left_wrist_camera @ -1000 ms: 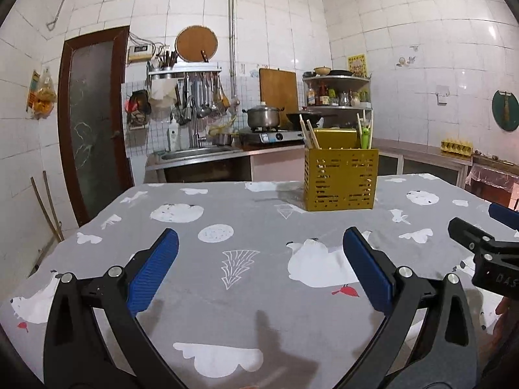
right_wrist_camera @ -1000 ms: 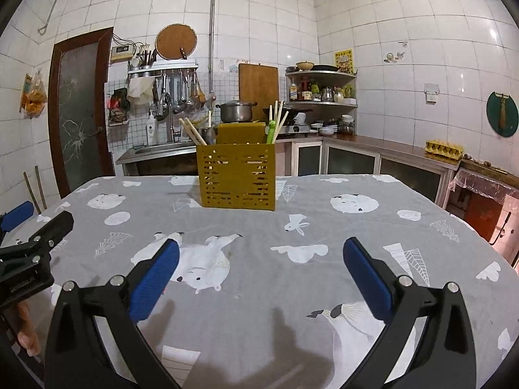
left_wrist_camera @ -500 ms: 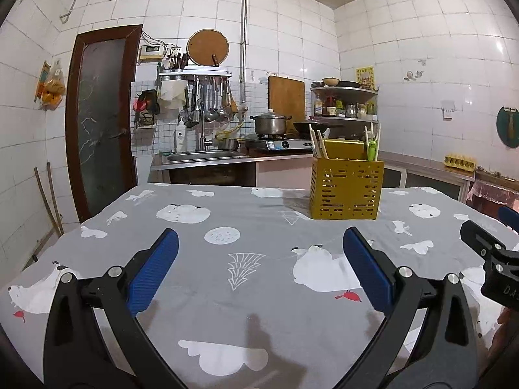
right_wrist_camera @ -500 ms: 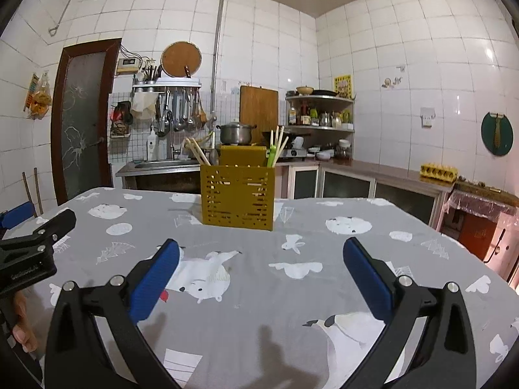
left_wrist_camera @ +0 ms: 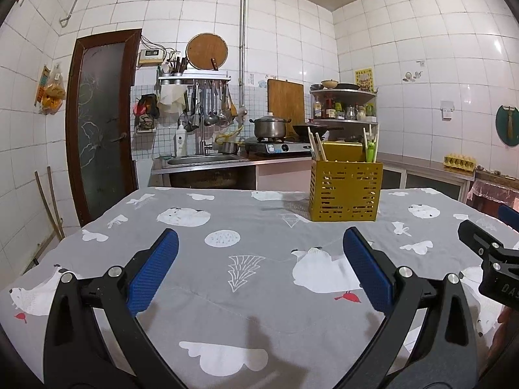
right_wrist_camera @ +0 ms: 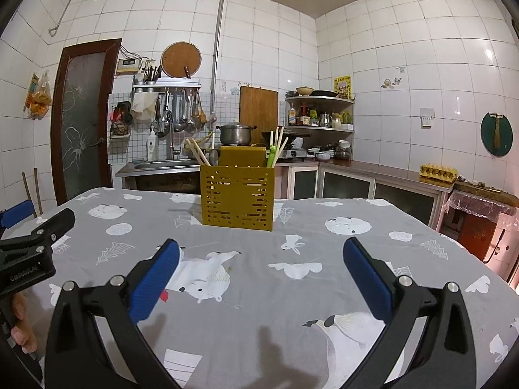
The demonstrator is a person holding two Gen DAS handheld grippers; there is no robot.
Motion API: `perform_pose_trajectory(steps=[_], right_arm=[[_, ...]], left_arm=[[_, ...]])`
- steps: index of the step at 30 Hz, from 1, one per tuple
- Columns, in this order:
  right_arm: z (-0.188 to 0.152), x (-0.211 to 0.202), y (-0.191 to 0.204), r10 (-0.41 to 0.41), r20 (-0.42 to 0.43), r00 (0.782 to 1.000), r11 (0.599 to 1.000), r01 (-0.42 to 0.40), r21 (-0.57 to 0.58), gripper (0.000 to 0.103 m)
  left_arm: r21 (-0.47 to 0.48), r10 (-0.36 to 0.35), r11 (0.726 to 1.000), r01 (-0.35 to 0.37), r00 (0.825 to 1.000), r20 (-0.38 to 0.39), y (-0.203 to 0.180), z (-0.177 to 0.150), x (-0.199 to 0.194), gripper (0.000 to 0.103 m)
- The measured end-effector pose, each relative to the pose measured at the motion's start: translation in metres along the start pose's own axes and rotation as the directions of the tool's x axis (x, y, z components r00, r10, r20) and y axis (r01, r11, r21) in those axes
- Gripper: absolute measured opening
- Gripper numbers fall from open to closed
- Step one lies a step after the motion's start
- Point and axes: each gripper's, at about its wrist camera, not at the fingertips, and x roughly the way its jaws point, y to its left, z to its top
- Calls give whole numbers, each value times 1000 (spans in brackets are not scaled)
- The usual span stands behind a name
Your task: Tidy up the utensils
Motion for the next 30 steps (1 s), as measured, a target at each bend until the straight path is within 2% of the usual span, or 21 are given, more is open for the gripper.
perform_pose_trajectory(steps=[30], right_arm=[[-1,0,-1,-1,4,1000,1000,1,-1,99]], left_arm=[[25,2,1000,-3,1000,26,-2,1,-5,98]])
